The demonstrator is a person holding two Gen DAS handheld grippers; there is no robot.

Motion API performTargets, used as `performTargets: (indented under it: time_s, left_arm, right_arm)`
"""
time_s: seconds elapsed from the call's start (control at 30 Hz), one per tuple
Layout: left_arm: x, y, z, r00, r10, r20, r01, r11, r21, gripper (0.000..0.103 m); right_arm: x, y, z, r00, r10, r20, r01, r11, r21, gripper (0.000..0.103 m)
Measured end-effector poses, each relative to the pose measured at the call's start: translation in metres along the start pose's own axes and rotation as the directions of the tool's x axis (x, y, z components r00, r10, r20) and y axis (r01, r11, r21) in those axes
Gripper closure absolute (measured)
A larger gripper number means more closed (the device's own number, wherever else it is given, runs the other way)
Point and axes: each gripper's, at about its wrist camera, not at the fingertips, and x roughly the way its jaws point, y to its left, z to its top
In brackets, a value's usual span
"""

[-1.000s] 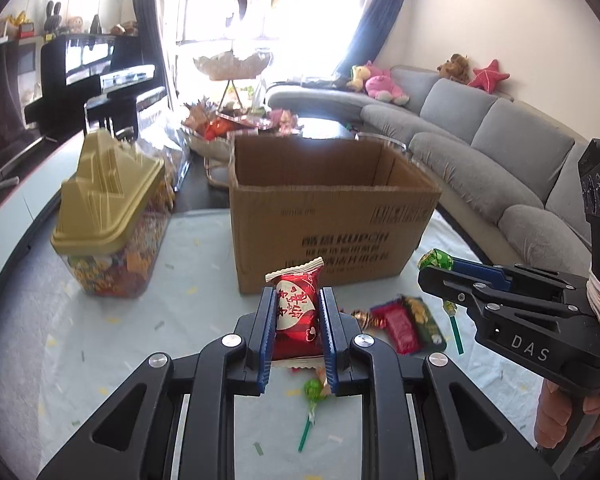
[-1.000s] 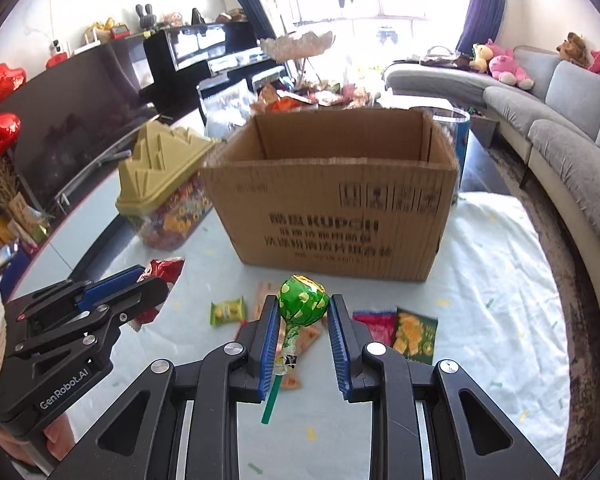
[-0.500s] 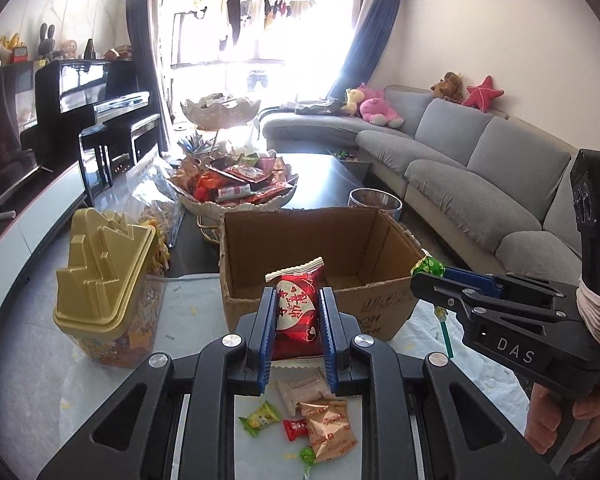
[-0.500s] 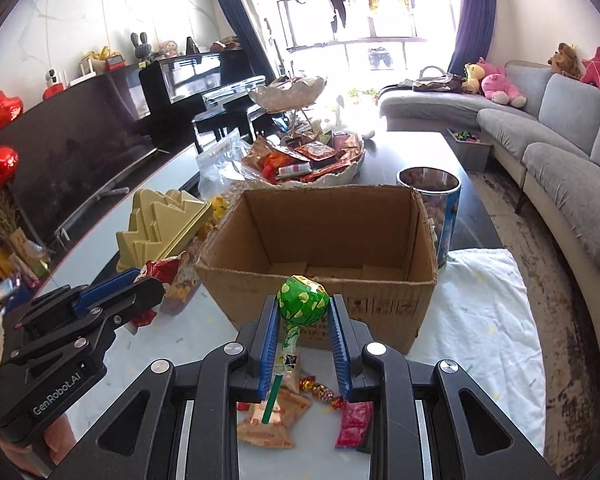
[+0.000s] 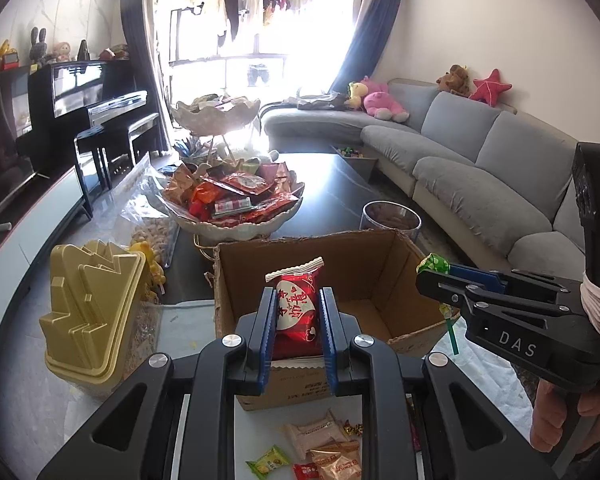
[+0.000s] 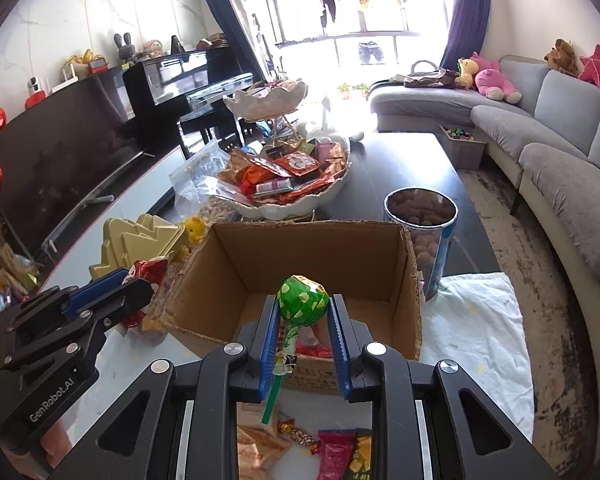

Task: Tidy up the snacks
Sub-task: 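Lower both held snacks into the cardboard box and open both tools, then grasp the biscuit packet with left tool while right tool grasps green cracker bag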

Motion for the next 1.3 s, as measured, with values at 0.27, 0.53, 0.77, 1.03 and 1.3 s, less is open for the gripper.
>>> performTargets:
  time_s: [0.27, 0.53, 0.77, 1.03, 1.3]
  left_arm:
    - [0.035, 0.003, 0.006, 0.999, 0.018, -0.036, -0.019, 1.0, -0.012, 0.081]
    - [0.033, 0.004, 0.003, 0.996, 0.087, -0.017, -0.087, 0.996, 0.004, 0.045]
    - [0.008, -0.007, -0.01, 0.996, 0.09, 0.008, -0.091, 0.994, 0.056, 0.04]
    - [-0.025, -0.026, -0.029, 0.996, 0.081, 0.028, -0.083, 0.992, 0.097, 0.037]
    - [-0.044, -0.043, -0.058, 0.999, 0.038, 0.005, -0.038, 0.995, 0.091, 0.036]
  right_arm:
    - [0.032, -0.014, 0.015, 1.0, 0.001, -0.016, 0.0, 0.999, 0.044, 0.077]
    - [0.041, -0.018, 0.013, 0.999, -0.041, -0.021, 0.042, 0.998, 0.052, 0.06]
    - [0.03, -0.017, -0.005, 0.999, -0.017, -0.039, 0.019, 0.999, 0.044, 0.056]
    - [0.003, -0.015, -0.031, 0.999, -0.02, -0.028, 0.021, 0.999, 0.037, 0.051]
    - [-0.021, -0.018, -0.055, 0.999, -0.013, -0.032, 0.014, 0.999, 0.043, 0.051]
